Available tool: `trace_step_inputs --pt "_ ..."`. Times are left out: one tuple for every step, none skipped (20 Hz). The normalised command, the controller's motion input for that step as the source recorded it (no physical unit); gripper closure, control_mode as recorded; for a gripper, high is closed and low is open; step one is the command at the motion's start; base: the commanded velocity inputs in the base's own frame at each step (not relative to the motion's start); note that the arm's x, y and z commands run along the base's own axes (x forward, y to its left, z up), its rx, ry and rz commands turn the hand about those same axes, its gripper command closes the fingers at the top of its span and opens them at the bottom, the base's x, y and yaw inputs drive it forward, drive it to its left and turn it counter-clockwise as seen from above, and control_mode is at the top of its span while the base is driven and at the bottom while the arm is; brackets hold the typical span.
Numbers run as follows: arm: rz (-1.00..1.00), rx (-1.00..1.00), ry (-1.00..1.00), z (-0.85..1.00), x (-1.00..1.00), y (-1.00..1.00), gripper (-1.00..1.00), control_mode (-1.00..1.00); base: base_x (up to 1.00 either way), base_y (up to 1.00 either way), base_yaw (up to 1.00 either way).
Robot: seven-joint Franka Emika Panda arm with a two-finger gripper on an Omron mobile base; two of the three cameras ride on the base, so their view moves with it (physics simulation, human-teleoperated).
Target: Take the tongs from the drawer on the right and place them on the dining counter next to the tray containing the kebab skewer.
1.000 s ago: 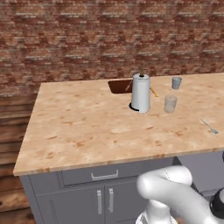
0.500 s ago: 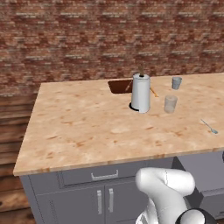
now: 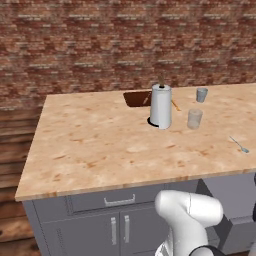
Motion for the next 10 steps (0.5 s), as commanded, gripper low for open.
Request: trace_step_inputs --pt "0.39 0.0 0.33 0.0 0.0 0.0 -1.0 -1.0 0.0 0.0 0.0" --pt "0.39 0.0 0.34 0.0 0.0 0.0 -1.0 -1.0 0.0 0.0 0.0" --pt "0.39 0.0 0.36 0.0 0.01 0.0 -1.0 -1.0 0.0 0.0 0.0" --pt "0.37 0.0 0.31 -0.06 0.05 0.0 -1.0 -1.0 0.0 0.0 0.0" --pt "0.32 0.0 0.24 -0.23 0.07 0.0 -1.0 -1.0 0.0 0.0 0.0" --pt "0.24 0.0 0.17 -0.43 0.16 0.0 -1.0 -1.0 0.0 0.0 0.0" --pt "0.09 -0.01 0.07 -0.54 0.05 0.01 -1.0 -1.0 0.0 0.0 0.0" --pt "0.03 0.0 0.05 -0.63 0.09 0.0 -1.0 -1.0 0.0 0.0 0.0" --pt "0.0 0.0 0.0 -0.65 0.0 0.0 -1.0 -1.0 0.0 0.0 0.0" --pt "0.0 0.0 0.0 -0.66 0.04 0.0 -1.0 -1.0 0.0 0.0 0.0"
